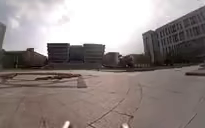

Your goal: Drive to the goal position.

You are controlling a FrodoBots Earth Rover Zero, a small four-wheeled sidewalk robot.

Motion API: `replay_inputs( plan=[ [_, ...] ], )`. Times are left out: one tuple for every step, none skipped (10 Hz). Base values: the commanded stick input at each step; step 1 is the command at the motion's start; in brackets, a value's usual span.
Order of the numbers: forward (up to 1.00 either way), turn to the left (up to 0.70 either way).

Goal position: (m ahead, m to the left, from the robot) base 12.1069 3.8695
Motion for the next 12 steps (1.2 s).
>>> replay_inputs(
  plan=[
    [0.70, 0.00],
    [0.70, 0.00],
    [0.70, 0.00],
    [0.70, 0.00],
    [0.70, 0.00],
    [0.70, 0.00],
    [0.70, 0.00],
    [0.70, 0.00],
    [0.70, 0.00],
    [0.70, 0.00],
    [0.70, 0.00],
    [0.70, 0.00]
  ],
)
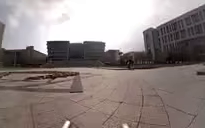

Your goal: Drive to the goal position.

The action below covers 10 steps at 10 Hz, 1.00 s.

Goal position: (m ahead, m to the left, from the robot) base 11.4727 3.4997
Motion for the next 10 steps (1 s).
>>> replay_inputs(
  plan=[
    [0.70, 0.00],
    [0.70, 0.00],
    [0.70, 0.00],
    [0.70, 0.00],
    [0.70, 0.00],
    [0.70, 0.00],
    [0.70, 0.00],
    [0.70, 0.00],
    [0.70, 0.00],
    [0.70, 0.00]
  ],
)
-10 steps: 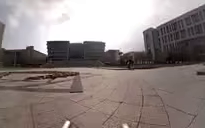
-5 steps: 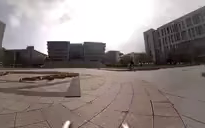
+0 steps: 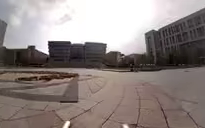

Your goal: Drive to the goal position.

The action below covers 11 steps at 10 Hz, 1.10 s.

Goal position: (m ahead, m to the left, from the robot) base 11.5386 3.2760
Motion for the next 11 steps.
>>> replay_inputs(
  plan=[
    [0.70, 0.00],
    [0.70, 0.00],
    [0.70, 0.00],
    [0.70, 0.00],
    [0.70, 0.00],
    [0.70, 0.00],
    [0.70, 0.00],
    [0.70, 0.00],
    [0.70, 0.00],
    [0.70, 0.00],
    [0.70, 0.00]
  ],
)
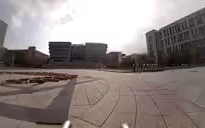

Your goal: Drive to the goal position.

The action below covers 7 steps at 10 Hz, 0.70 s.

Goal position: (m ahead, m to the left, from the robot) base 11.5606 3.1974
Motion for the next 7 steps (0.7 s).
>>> replay_inputs(
  plan=[
    [0.70, 0.00],
    [0.70, 0.00],
    [0.70, 0.00],
    [0.70, -0.08],
    [0.70, -0.18],
    [0.70, -0.28],
    [0.70, 0.00]
  ],
)
